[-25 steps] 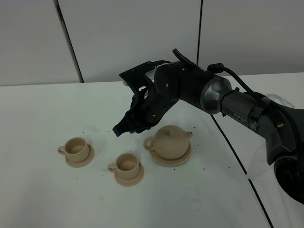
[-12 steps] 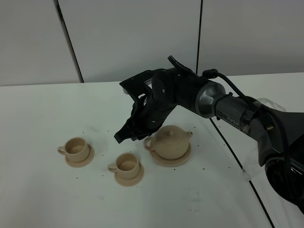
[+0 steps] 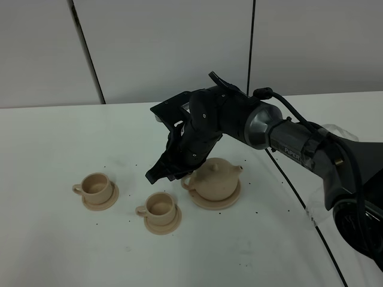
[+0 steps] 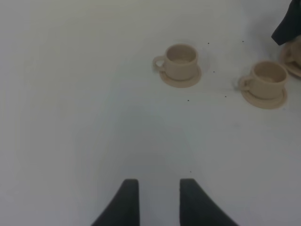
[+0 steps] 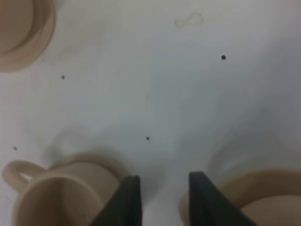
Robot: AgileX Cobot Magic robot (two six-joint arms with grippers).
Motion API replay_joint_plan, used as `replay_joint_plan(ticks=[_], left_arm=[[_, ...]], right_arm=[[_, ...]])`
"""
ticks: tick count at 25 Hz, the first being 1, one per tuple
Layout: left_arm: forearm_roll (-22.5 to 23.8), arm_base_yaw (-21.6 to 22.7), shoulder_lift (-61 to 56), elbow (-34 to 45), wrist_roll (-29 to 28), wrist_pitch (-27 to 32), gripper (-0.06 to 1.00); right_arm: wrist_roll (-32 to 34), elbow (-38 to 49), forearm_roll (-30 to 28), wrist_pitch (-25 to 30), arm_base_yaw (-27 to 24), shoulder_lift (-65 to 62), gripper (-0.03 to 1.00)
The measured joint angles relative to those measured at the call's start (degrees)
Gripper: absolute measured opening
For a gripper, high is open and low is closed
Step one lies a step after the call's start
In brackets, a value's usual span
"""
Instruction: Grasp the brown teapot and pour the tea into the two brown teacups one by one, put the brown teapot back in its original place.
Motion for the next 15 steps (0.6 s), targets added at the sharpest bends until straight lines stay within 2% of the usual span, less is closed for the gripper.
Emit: replay_joint_plan(ticks=[15], left_arm=[[0.0, 0.0, 0.0, 0.0, 0.0, 0.0, 0.28]], right_arm=[[0.6, -0.1, 0.2, 2.4, 0.0, 0.0, 0.24]])
